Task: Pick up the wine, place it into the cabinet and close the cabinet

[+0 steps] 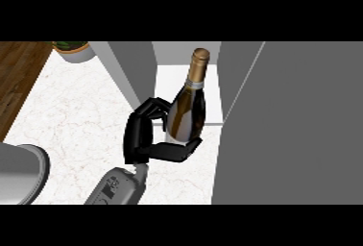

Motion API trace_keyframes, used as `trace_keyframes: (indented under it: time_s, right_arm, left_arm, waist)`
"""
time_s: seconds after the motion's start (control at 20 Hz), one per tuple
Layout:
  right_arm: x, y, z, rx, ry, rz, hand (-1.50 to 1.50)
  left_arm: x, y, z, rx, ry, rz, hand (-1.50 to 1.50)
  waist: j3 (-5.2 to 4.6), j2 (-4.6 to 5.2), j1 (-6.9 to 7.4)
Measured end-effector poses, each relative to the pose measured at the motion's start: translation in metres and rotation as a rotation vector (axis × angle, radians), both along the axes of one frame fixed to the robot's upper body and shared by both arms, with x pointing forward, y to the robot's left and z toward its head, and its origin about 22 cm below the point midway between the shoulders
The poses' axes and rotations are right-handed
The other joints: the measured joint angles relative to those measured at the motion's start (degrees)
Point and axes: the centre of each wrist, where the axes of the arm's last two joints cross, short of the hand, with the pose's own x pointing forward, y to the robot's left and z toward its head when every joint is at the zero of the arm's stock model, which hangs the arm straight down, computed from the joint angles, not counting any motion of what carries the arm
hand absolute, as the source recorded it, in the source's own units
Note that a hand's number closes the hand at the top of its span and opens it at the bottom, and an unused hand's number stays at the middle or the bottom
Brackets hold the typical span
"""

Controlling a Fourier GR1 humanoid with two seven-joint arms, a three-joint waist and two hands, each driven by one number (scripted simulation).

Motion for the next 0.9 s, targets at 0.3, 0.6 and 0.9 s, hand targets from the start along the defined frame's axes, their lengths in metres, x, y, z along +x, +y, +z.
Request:
trace_keyframes:
  time_s: [0.3, 0.6, 0.9]
  right_arm:
    - [0.002, -0.002, 0.006, -0.014, -0.004, -0.009, -1.50]
    - [0.002, -0.007, 0.005, -0.019, -0.011, -0.014, -1.50]
    - [0.004, -0.016, 0.003, -0.002, -0.012, 0.000, -1.50]
  left_arm:
    - [0.015, -0.010, -0.014, 0.058, 0.022, 0.029, 1.50]
    - [0.031, -0.012, -0.036, 0.087, 0.038, 0.049, 1.50]
    - [0.048, -0.012, -0.046, 0.093, 0.026, 0.064, 1.50]
  waist:
    - [-0.01, 0.02, -0.11]
    - [-0.02, 0.07, -0.29]
    - [-0.02, 0.12, -0.35]
